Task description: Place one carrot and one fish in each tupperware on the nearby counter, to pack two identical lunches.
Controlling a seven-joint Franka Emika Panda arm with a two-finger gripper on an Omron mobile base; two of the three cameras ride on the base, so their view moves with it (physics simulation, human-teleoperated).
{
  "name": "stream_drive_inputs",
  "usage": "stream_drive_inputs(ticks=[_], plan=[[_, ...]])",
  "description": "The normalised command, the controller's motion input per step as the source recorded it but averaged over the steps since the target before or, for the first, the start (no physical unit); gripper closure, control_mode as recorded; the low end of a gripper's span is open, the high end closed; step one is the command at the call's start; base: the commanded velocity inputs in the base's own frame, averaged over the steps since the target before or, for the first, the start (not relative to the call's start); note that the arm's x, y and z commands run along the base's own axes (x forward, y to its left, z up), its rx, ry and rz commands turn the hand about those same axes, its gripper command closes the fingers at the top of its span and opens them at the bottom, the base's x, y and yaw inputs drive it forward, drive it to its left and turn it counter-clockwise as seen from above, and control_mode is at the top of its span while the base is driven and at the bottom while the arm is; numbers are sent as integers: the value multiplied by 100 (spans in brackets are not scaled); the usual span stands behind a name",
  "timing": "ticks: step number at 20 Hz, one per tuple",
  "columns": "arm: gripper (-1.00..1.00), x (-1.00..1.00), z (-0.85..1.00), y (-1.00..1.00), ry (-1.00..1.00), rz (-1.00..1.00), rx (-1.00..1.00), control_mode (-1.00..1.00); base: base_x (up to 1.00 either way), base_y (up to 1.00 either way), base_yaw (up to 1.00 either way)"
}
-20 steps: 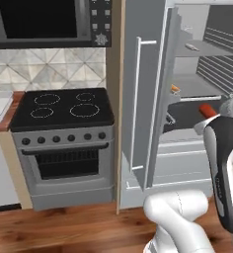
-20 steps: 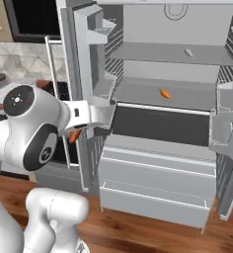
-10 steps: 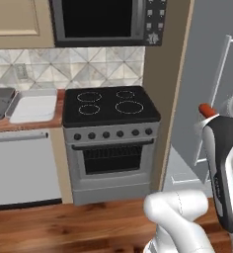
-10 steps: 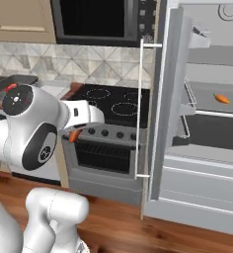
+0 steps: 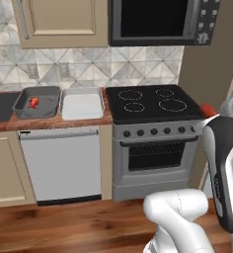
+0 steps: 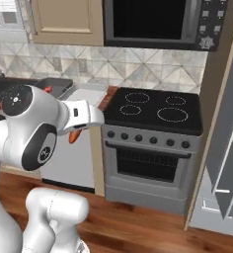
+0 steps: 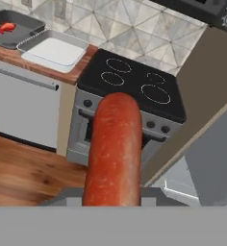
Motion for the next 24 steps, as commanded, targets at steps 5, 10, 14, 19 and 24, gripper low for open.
stream_drive_inputs(ticks=[5, 10, 14, 19, 24], plan=[[100, 0, 0, 0, 0, 0, 0, 100, 67, 100, 18], [100, 0, 0, 0, 0, 0, 0, 100, 89, 100, 15], [100, 0, 0, 0, 0, 0, 0, 100, 87, 100, 6], [100, 0, 0, 0, 0, 0, 0, 100, 52, 90, -3], [100, 0, 0, 0, 0, 0, 0, 100, 25, 9, -19]])
